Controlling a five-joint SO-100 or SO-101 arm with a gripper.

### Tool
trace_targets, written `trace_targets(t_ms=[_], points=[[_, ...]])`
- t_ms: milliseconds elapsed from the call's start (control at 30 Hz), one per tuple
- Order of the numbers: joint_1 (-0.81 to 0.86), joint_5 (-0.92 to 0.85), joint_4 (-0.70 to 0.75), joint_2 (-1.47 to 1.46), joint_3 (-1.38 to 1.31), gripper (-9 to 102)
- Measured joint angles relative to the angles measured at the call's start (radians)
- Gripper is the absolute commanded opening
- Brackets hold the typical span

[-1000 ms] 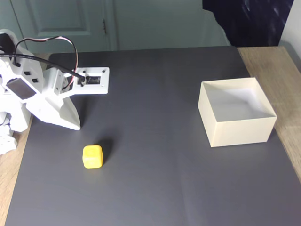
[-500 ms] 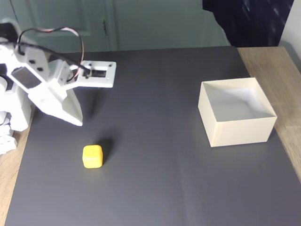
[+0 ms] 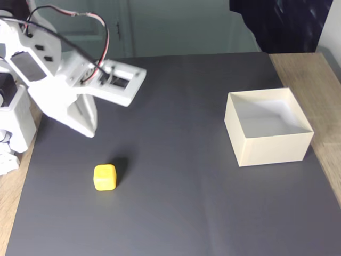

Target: Grasp a cube block and put it in the white box.

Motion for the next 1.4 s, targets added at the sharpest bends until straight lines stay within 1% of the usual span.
trace_targets(t_ms=[167,267,467,667,767,1000,1067,1133,1400], points=[[0.118,0.078,0.015,-0.005,0.0,0],[0.147,0.101,-0.014,-0.048,-0.003,0],[0.132,0.083,-0.112,-0.156,-0.034,0],[0.092,0.058,-0.176,-0.233,-0.063,1],[0.089,0.044,-0.209,-0.247,-0.066,4],[0.118,0.023,-0.227,-0.249,-0.066,22],[0.14,0.02,-0.227,-0.262,-0.066,26],[0.163,0.02,-0.227,-0.282,-0.066,27],[0.225,0.043,-0.227,-0.33,-0.067,26]])
